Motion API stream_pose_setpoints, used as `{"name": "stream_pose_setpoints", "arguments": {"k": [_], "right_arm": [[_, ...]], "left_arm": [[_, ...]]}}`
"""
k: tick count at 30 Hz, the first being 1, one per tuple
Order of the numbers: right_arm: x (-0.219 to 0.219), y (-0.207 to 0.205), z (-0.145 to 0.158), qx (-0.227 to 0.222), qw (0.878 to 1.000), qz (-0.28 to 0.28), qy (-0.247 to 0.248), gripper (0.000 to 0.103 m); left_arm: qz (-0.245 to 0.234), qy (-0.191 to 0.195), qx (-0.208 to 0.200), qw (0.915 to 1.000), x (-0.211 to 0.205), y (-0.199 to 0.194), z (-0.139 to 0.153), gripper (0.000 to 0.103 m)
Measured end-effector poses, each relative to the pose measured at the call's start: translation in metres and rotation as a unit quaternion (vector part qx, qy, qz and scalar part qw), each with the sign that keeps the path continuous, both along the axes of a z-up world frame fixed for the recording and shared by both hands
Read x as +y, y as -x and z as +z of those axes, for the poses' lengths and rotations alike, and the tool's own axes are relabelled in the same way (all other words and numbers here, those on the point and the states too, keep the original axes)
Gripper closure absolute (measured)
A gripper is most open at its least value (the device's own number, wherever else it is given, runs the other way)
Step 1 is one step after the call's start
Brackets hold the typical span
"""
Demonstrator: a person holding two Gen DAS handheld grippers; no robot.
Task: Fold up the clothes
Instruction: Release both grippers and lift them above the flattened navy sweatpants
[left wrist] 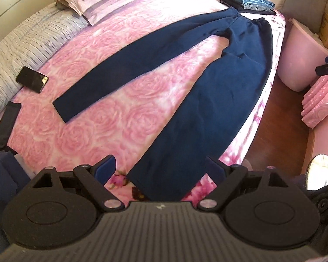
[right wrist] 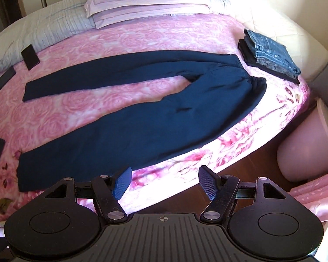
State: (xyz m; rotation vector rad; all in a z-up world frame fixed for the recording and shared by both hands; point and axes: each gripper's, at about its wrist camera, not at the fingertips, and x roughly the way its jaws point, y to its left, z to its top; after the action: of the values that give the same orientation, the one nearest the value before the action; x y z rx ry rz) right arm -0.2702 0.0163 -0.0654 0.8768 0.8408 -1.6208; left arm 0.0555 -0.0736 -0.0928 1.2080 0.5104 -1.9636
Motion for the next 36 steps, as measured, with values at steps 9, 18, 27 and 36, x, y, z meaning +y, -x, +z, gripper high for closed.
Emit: {"name": "stream_pose_setpoints", "arguments": {"k": [9,18,27,36], "right_arm": [[-0.006,0.006,0.001,0.002,1.000,0.020,0.001,0.032],[-0.011,0.013,-0.005,-0.004,0.999,0.031,-0.010,0.032],[-0.008,-0.005,-0.028,-0.024,0.997,0.061,-0.044,0.032],[-0.018,-0.035,-0.032,-0.025,0.994,0.096,-0.052,0.032]], "left_arm": [[0.005,0.005,0.007,1.0000,0.004,0.014,0.002,0.017],[-0.011,0.005,-0.011,0.9999,0.007,0.024,-0.003,0.017],[-0.005,-0.009,-0.051,0.9986,0.035,0.002,-0.019,0.017],[0.028,-0.025,-0.042,0.9984,0.049,-0.016,-0.025,0.017]]}}
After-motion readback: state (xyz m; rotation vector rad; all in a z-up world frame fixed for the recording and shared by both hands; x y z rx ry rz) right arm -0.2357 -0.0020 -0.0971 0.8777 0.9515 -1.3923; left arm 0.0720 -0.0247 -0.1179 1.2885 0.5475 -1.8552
